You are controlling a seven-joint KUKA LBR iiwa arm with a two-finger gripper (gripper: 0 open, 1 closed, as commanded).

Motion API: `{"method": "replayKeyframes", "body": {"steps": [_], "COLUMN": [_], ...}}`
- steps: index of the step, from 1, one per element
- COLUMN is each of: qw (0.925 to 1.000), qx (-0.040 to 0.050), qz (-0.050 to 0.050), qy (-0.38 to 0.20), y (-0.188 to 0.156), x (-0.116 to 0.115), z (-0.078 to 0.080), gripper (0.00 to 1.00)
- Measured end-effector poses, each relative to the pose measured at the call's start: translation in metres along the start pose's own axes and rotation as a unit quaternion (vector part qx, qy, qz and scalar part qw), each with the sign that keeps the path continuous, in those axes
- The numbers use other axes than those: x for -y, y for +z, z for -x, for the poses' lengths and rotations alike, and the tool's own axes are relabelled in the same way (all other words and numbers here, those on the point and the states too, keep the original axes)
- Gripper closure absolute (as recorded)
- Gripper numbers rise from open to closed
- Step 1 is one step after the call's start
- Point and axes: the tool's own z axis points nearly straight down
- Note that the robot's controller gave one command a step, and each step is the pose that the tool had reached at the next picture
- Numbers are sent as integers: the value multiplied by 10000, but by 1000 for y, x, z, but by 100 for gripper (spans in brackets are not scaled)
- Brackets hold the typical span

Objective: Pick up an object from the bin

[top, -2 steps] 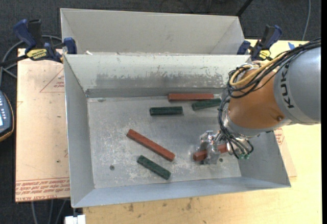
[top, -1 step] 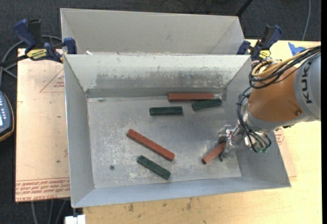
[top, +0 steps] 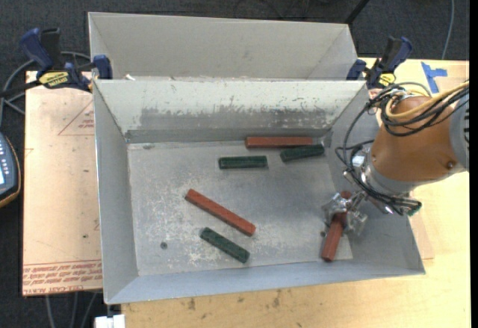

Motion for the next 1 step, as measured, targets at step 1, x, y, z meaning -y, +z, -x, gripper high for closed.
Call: {"method": "replayKeyframes", "body": {"steps": [1], "qw": [9881], "qx": [0], "qz": [-12], "qy": [-1540], "y": [-74], "x": [-2], "z": [-24], "gripper": [100]}}
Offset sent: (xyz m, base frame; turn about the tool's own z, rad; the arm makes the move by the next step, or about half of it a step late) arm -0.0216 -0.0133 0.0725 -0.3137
